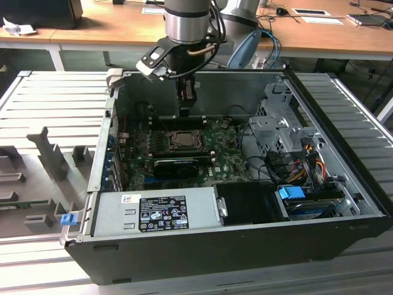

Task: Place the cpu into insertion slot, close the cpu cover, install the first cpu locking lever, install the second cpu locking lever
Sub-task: 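Install the first cpu locking lever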

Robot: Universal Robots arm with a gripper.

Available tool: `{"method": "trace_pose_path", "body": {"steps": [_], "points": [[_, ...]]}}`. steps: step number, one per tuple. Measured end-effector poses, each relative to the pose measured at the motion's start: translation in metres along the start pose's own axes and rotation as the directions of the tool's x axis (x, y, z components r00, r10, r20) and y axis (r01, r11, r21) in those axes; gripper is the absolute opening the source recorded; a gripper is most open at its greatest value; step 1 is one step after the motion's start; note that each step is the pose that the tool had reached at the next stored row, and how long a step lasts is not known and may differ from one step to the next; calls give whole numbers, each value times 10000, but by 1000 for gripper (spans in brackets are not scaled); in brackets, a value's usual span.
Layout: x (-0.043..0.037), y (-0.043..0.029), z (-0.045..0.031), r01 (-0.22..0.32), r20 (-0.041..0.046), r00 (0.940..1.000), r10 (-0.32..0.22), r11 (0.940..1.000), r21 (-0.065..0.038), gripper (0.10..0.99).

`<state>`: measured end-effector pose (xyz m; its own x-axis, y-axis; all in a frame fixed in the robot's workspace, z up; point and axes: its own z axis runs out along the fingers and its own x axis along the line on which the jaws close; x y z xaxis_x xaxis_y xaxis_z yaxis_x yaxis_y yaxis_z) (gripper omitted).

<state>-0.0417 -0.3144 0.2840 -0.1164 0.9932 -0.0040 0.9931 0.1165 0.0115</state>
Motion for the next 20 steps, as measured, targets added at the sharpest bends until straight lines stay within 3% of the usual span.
{"method": "trace_pose_path", "body": {"steps": [5,8,10,12,13,14,18,19,20], "points": [[0,0,9,1093,-12,9940,-1093,9940,-6,106],[0,0,20,1975,-17,9803,-1975,9803,-7,106],[0,0,23,2795,-25,9601,-2795,9601,-12,106],[1,0,23,3201,-30,9474,-3201,9474,-17,106],[0,0,23,3559,-33,9345,-3559,9345,-19,106],[0,0,23,4035,-37,9150,-4035,9150,-24,106],[0,0,23,4735,-44,8808,-4735,8808,-30,106],[0,0,23,5065,-47,8622,-5065,8622,-33,106],[0,0,23,5284,-49,8489,-5285,8490,-35,106]]}}
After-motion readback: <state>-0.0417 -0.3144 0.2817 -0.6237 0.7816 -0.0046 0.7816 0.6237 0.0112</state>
